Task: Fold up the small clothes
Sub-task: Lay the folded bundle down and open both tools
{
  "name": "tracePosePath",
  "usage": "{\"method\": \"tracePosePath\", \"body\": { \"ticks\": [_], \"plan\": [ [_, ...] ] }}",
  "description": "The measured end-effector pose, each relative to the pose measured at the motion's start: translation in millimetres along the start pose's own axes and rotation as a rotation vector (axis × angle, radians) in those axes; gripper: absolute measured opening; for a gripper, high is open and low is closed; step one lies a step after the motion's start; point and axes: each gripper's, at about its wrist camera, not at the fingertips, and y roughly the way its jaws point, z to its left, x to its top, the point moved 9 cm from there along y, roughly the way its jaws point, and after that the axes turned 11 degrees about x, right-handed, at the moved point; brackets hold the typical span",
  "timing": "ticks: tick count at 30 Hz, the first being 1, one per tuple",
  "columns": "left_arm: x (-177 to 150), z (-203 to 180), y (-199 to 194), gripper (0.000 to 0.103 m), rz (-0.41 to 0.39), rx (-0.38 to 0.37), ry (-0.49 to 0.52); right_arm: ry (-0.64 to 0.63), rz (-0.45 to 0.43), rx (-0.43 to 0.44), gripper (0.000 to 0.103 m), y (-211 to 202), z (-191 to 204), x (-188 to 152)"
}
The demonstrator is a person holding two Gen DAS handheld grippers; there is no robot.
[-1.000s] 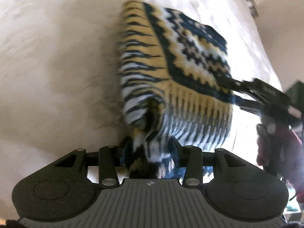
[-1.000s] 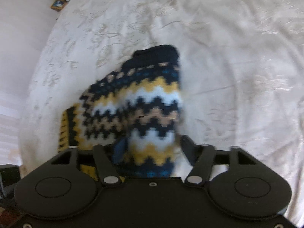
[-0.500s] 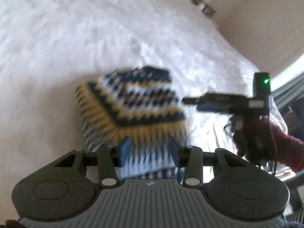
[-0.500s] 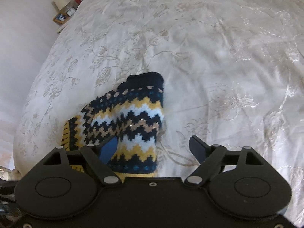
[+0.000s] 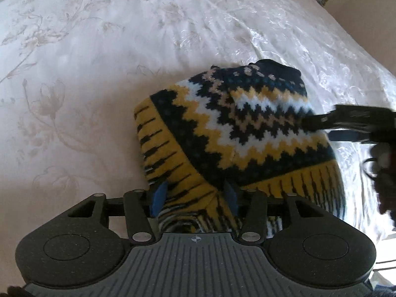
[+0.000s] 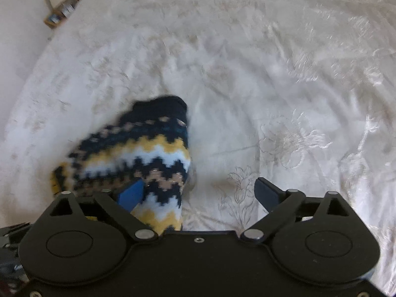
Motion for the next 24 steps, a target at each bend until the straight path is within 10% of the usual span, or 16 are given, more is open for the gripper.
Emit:
{"method": "tracePosePath", "body": {
  "ticks": [10, 24],
  "plan": [
    [-2, 4, 2, 0.057, 0.008, -0.012, 0.001, -0.063, -0.026, -0.094, 0.101, 4, 10, 2],
    [-9, 12, 11, 0.093, -0.005, 0.005, -0.04, -0.031, 0.013, -0.129, 0.102, -9, 0, -74]
  ]
}}
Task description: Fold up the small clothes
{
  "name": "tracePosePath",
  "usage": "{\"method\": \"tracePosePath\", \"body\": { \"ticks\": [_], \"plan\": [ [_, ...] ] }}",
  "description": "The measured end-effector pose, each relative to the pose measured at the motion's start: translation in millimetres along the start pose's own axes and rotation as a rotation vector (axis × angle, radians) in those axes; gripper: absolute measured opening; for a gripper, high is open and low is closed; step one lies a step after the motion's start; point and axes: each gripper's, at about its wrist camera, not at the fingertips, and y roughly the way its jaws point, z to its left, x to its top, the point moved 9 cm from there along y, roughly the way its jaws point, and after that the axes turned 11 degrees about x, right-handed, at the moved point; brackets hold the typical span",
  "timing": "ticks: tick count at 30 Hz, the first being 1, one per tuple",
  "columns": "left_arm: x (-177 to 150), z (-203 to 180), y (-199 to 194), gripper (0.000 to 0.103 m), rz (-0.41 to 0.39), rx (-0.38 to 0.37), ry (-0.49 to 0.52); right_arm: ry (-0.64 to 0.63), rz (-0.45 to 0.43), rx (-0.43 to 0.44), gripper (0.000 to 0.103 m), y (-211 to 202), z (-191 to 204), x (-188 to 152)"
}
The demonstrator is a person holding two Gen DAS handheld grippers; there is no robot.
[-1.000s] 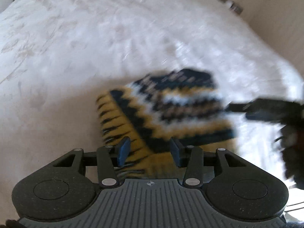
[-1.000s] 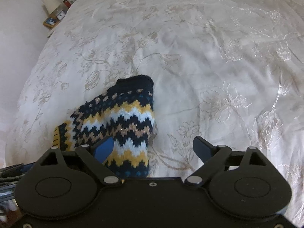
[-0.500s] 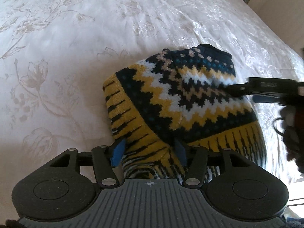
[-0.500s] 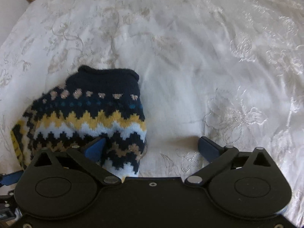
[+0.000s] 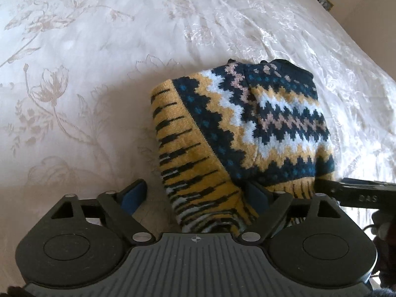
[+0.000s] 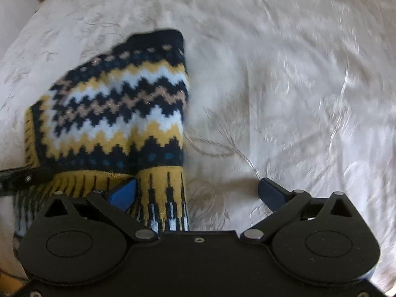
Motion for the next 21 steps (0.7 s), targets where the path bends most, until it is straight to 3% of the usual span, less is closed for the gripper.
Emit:
{"method": "tracePosePath", "body": {
  "ticks": [9, 21],
  "plan": [
    [-4, 4, -24, 0.098, -0.06, 0.095, 0.0, -0.055, -0.077, 0.031, 0.102, -11, 4, 0],
    [-23, -41, -124, 0.095, -0.212, 0.256, 0.045, -0.116, -0.275, 0.105, 0.102, -108, 17, -20]
  ]
}}
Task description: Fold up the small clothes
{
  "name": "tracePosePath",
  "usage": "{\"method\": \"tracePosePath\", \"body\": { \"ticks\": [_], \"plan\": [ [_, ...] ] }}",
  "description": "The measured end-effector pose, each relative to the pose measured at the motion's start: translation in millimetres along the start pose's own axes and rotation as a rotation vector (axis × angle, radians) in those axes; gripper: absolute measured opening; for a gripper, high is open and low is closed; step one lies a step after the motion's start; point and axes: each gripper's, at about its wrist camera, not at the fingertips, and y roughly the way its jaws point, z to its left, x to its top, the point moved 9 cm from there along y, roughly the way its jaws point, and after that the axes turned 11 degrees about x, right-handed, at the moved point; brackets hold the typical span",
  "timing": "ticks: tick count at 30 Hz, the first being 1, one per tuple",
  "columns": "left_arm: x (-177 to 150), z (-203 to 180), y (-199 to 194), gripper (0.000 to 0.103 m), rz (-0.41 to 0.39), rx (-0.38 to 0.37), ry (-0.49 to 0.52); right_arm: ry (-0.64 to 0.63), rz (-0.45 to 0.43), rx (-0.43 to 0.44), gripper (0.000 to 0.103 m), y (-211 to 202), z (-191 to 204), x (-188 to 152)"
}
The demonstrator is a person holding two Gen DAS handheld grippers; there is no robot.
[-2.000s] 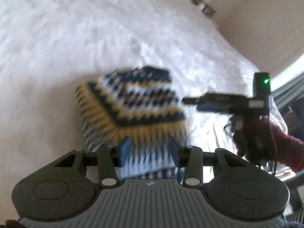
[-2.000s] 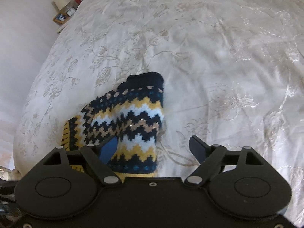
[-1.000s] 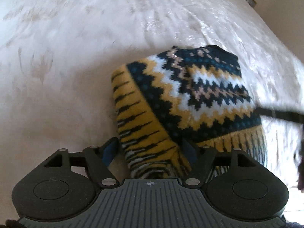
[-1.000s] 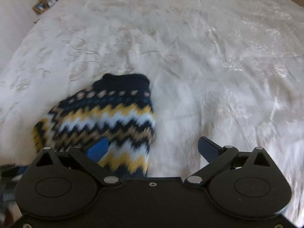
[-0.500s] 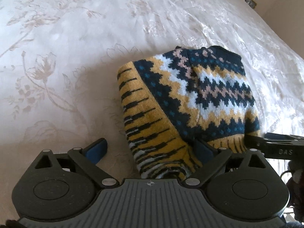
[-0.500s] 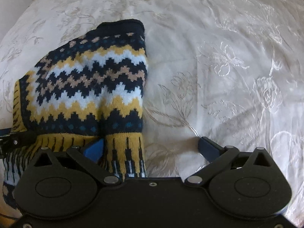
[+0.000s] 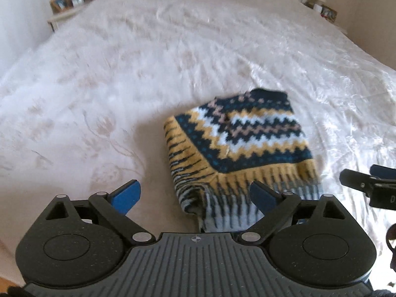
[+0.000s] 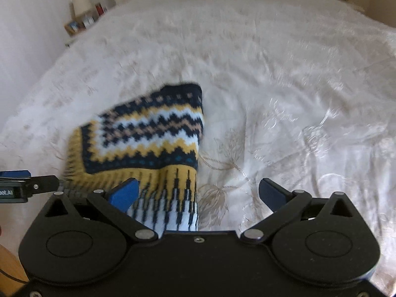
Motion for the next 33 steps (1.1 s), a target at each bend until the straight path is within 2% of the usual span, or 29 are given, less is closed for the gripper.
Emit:
{"method": "tracePosePath", "body": {
  "ticks": [2, 5, 7, 11, 15, 19, 25, 33],
  "plan": [
    [3, -2, -19, 0.094, -0.04, 0.048, 0.006, -0.017, -0.019, -0.006, 0.102, -12, 3, 3],
    [9, -3, -46, 0.094, -0.086, 0.142, 0.006, -0.041, -0.065, 0.038, 0.102, -36, 13, 6],
    [10, -4, -61, 0.094, -0.109, 0.161, 0.002, -0.047, -0.093, 0.064, 0.102, -50, 21, 7],
    [8, -8, -83, 0.094, -0.124, 0.121, -0.028, -0.053, -0.119, 0.082, 0.102, -73, 34, 6],
    [-1, -8, -95, 0.094, -0.106, 0.127, -0.04, -0.046, -0.125, 0.056, 0.102, -90, 42, 0],
    [-14, -8, -101, 0.094, -0.072, 0.123, -0.039, -0.056, -0.149, 0.083, 0.102, -104, 50, -5],
    [-35, -5, -107, 0.093, -0.026, 0.114, -0.042, -0.056, -0.137, 0.039, 0.102, -117, 57, -16],
    [-57, 0, -111, 0.093, 0.012, 0.118, -0.032, -0.014, -0.086, 0.057, 0.102, -117, 62, -37]
  ]
}}
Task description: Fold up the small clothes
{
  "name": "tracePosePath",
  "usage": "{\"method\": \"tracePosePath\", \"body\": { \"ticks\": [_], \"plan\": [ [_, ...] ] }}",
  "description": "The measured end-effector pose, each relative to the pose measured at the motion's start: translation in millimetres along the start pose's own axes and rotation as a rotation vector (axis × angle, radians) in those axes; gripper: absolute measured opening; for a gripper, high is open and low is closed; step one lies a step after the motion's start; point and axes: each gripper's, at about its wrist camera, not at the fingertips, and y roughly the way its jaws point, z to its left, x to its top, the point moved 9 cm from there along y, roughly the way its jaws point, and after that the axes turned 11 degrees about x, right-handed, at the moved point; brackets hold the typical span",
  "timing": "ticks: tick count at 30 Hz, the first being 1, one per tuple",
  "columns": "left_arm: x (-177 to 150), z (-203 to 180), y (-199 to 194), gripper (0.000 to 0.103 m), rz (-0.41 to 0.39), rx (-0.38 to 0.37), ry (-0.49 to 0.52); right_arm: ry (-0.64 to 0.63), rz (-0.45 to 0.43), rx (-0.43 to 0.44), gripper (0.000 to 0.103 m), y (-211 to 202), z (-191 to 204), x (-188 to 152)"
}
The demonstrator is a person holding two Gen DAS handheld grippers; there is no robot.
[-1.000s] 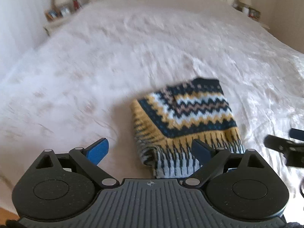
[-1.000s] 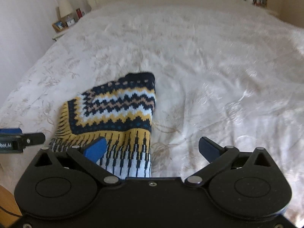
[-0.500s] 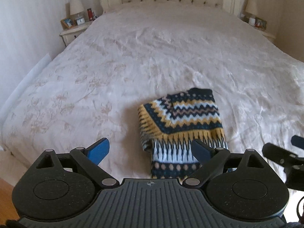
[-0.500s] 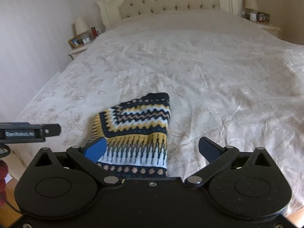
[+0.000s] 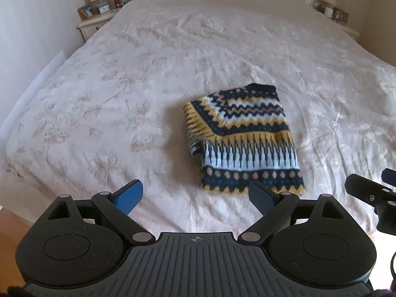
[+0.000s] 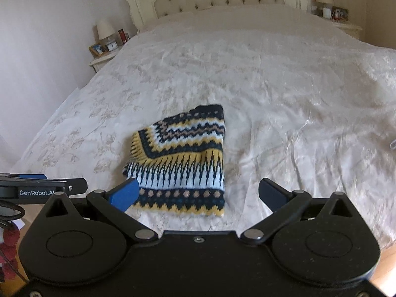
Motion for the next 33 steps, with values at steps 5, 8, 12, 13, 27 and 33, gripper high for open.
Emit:
{"method": "tracePosePath", "body": {
  "ticks": [5, 8, 12, 13, 27, 33],
  "plan": [
    [-12, 3, 2, 0.093, 0.033, -0.006, -0.007, -0.001, 0.02, -0.007, 0.102, -1, 5, -12],
    [-18, 4, 3, 0.093, 0.048, -0.01, -0.008, -0.007, 0.039, -0.014, 0.102, 0, 7, -17],
    [-26, 2, 4, 0.093, 0.069, -0.014, -0.006, -0.013, 0.051, -0.014, 0.102, -2, 9, -23],
    [-28, 1, 4, 0.093, 0.074, -0.014, -0.004, -0.013, 0.054, -0.014, 0.102, -2, 9, -24],
    [-42, -4, 13, 0.093, 0.146, -0.025, -0.004, -0.023, 0.09, -0.035, 0.102, 0, 6, -29],
    [-45, -4, 16, 0.093, 0.162, -0.026, -0.01, -0.014, 0.104, -0.037, 0.102, 3, 3, -29]
  ]
}}
